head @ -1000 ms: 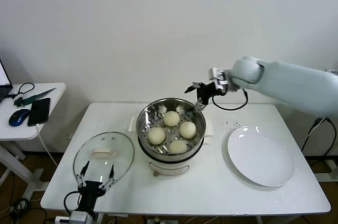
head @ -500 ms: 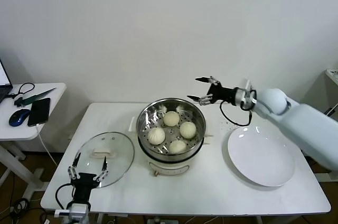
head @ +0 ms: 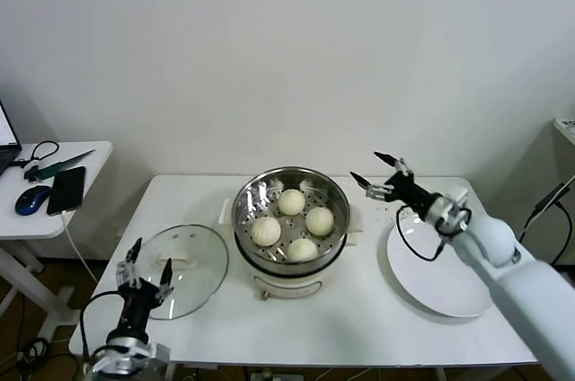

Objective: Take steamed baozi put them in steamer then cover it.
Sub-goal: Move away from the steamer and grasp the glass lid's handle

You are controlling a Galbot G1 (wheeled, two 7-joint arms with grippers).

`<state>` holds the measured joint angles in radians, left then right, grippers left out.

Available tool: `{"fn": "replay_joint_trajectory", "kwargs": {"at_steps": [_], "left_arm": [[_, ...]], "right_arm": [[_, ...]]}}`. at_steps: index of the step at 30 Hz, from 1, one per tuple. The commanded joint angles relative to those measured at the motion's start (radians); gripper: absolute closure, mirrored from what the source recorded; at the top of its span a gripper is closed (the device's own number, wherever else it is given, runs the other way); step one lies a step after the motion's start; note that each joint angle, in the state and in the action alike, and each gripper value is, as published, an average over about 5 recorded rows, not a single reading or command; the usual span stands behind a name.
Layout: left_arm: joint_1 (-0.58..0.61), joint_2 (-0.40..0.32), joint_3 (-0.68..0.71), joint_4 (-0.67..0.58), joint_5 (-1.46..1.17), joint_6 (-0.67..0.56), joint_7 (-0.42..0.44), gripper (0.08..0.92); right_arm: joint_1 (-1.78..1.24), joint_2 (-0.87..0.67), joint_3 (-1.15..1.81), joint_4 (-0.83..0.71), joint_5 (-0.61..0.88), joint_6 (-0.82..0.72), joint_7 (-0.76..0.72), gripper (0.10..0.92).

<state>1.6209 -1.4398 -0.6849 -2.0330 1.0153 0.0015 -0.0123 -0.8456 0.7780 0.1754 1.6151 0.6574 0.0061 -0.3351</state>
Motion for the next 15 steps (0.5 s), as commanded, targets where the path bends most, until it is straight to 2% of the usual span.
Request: {"fn": "replay_joint_trajectory", "kwargs": {"at_steps": [1, 4, 9, 15], "left_arm": [[-0.028, 0.099, 0.065, 0.077, 0.535, 0.042, 0.037, 0.177], [-0.050, 0.104, 0.096, 0.123, 0.540, 0.059, 0.046, 0.177], [-0.107, 0.086, 0.144, 0.231, 0.519, 0.162, 0.045, 0.177], [-0.171, 0.067, 0.158, 0.319, 0.539, 0.178, 0.011, 0.177]], "right_arm": [[-0.391, 0.125, 0.377, 0.069, -0.097, -0.018, 0.044, 0.203], [-0.418, 0.138, 0.395, 0.066, -0.111, -0.015, 0.042, 0.203], [-0.438, 0.157, 0.406, 0.057, -0.128, -0.006, 0.043, 0.203], [-0.447, 0.172, 0.408, 0.046, -0.147, 0.010, 0.042, 0.203]]}}
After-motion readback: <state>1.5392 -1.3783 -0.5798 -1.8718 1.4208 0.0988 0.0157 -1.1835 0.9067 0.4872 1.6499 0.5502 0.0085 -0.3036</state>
